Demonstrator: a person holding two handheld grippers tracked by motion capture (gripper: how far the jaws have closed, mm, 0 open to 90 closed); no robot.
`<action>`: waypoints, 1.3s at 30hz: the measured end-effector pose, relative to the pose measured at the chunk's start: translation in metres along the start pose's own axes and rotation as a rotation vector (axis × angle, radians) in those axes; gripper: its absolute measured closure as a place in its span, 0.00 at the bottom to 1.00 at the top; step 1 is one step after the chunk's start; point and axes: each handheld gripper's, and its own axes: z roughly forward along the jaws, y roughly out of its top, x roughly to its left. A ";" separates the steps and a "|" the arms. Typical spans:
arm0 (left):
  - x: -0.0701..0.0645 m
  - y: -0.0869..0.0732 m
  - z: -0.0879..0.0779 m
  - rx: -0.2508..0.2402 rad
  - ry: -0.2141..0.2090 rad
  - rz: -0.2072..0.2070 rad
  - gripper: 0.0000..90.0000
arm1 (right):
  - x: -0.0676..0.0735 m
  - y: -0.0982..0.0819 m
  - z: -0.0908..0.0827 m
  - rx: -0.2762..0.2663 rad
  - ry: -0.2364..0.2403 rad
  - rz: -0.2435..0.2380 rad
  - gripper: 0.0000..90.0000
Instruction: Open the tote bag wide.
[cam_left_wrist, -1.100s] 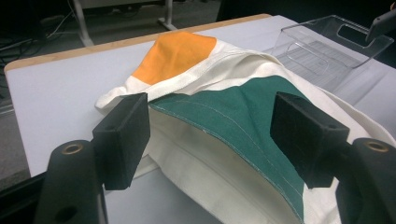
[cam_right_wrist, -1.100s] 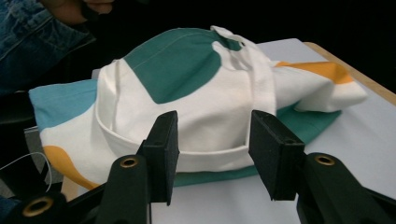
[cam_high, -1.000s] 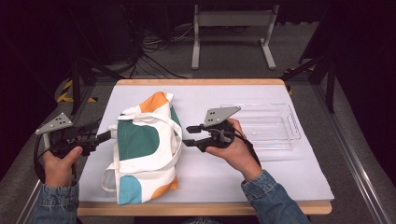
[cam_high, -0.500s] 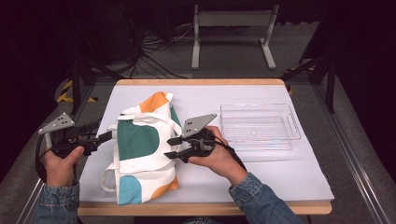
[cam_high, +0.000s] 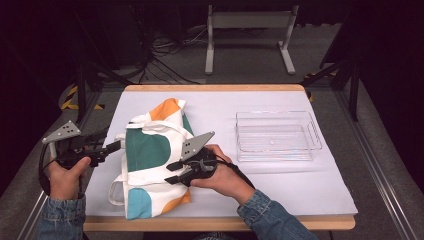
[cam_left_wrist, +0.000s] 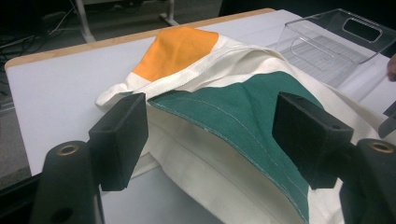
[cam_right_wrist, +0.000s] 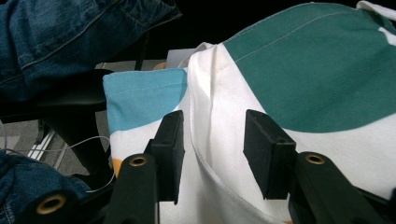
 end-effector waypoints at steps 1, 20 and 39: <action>0.000 0.000 0.000 0.000 0.000 0.000 0.31 | 0.001 0.000 0.002 0.002 0.002 -0.007 0.63; 0.000 0.000 0.001 0.002 -0.003 0.003 0.31 | 0.006 -0.003 0.027 0.134 -0.019 -0.042 0.90; -0.001 0.000 0.000 -0.006 -0.002 -0.003 0.30 | 0.007 0.022 -0.039 -0.035 -0.161 -0.055 0.97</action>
